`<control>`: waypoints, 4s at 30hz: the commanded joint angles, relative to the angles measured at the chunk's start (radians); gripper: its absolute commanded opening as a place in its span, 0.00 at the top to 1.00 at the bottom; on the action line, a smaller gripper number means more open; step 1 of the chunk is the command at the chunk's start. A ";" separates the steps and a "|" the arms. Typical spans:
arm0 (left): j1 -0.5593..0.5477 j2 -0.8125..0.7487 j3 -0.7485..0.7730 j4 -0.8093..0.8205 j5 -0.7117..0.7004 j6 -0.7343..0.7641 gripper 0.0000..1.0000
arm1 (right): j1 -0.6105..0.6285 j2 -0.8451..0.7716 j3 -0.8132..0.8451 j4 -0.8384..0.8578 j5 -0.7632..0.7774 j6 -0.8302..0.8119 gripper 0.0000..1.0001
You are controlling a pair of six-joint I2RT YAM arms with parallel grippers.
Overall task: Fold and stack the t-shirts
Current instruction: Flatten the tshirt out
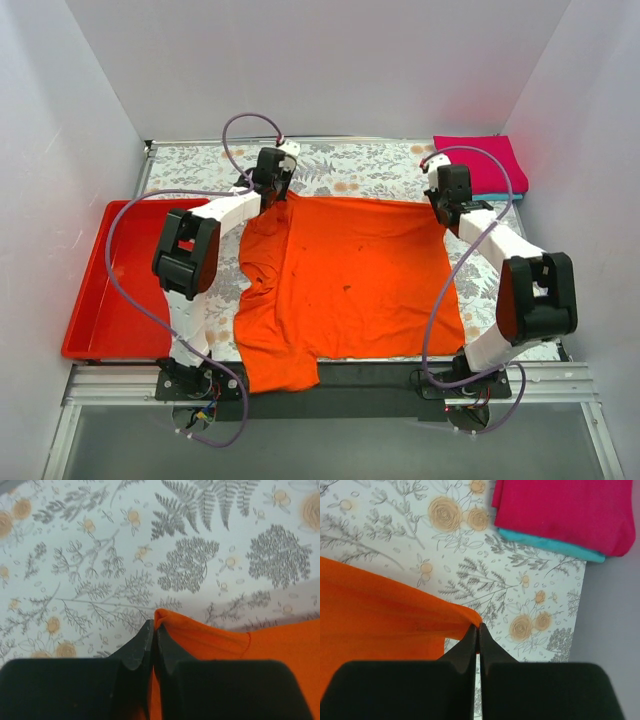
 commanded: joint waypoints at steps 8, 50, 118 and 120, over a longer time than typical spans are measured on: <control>0.008 0.144 0.330 0.030 -0.151 -0.028 0.63 | -0.038 0.219 0.278 0.091 0.169 0.067 0.82; 0.083 -0.748 -0.788 -0.554 -0.038 -1.088 0.68 | -0.324 -0.327 -0.519 -0.195 -0.458 0.762 0.59; 0.272 0.431 0.543 0.171 0.386 -1.452 0.24 | -0.148 -0.589 -0.384 -0.288 -0.658 0.626 0.31; 0.279 0.419 0.533 0.107 0.334 -1.420 0.23 | -0.148 -0.601 -0.389 -0.297 -0.651 0.627 0.31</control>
